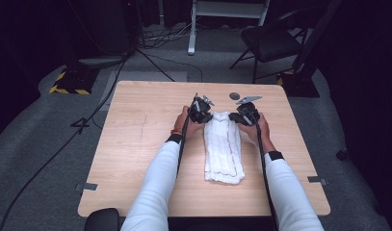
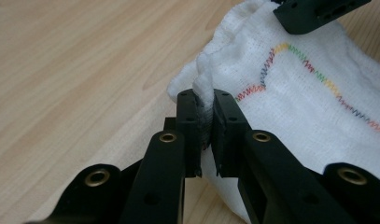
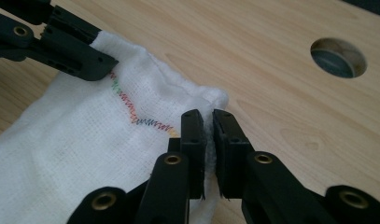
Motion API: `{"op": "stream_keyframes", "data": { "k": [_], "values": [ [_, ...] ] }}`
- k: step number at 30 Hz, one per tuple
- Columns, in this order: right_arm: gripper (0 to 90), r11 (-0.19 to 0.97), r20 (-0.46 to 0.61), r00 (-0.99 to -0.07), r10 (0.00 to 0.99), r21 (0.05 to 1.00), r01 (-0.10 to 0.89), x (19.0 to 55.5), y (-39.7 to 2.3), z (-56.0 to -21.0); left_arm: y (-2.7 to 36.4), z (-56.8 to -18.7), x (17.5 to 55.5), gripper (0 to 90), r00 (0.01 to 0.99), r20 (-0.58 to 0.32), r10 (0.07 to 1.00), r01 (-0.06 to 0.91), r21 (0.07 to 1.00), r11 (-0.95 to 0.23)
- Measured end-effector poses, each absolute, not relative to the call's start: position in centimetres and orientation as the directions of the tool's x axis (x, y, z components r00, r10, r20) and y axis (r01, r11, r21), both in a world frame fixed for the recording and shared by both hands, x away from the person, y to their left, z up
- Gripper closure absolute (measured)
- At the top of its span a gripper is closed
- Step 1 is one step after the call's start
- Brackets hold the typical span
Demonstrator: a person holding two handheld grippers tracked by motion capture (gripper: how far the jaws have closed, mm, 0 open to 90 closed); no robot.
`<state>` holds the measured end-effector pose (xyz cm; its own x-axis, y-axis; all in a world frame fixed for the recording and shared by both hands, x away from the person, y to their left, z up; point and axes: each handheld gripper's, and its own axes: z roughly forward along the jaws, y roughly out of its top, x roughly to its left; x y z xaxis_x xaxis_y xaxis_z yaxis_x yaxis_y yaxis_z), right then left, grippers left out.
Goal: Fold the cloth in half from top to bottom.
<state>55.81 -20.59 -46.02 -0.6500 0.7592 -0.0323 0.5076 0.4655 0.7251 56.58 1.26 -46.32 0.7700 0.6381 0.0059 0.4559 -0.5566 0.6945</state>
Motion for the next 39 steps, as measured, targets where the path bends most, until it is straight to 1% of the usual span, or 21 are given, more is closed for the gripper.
{"op": "stream_keyframes", "data": {
  "k": [4, 9, 12, 15, 30, 33, 39],
  "values": [
    [83.6, 0.437, -0.025, -0.649, 0.761, 0.759, 0.483, 55.4, -21.0, -44.8, 1.7, -45.0, 56.3, 82.9, 0.772, 0.032, 0.635, 0.430, 0.709, -0.559],
    [83.6, 0.429, -0.032, -0.665, 0.746, 0.787, 0.444, 54.4, -21.1, -43.4, 2.1, -44.1, 55.6, 82.9, 0.775, 0.046, 0.630, 0.402, 0.734, -0.547],
    [83.6, 0.435, -0.039, -0.673, 0.739, 0.790, 0.431, 53.9, -21.3, -42.9, 2.2, -43.5, 54.9, 82.8, 0.788, 0.059, 0.613, 0.377, 0.741, -0.555],
    [83.6, 0.437, -0.046, -0.688, 0.724, 0.802, 0.406, 52.8, -21.7, -42.5, 2.5, -43.0, 53.9, 82.7, 0.804, 0.061, 0.592, 0.341, 0.768, -0.542],
    [83.7, 0.418, -0.031, -0.724, 0.689, 0.834, 0.361, 50.0, -22.9, -42.5, 3.2, -42.9, 51.3, 82.5, 0.851, 0.058, 0.522, 0.277, 0.794, -0.541],
    [83.7, 0.428, -0.043, -0.735, 0.676, 0.835, 0.345, 49.3, -23.0, -42.5, 3.2, -42.9, 50.7, 82.5, 0.860, 0.076, 0.504, 0.259, 0.786, -0.562],
    [83.7, 0.433, -0.044, -0.753, 0.657, 0.839, 0.329, 48.4, -23.3, -42.6, 3.3, -42.9, 49.7, 82.4, 0.875, 0.084, 0.478, 0.237, 0.785, -0.572]
  ]
}}
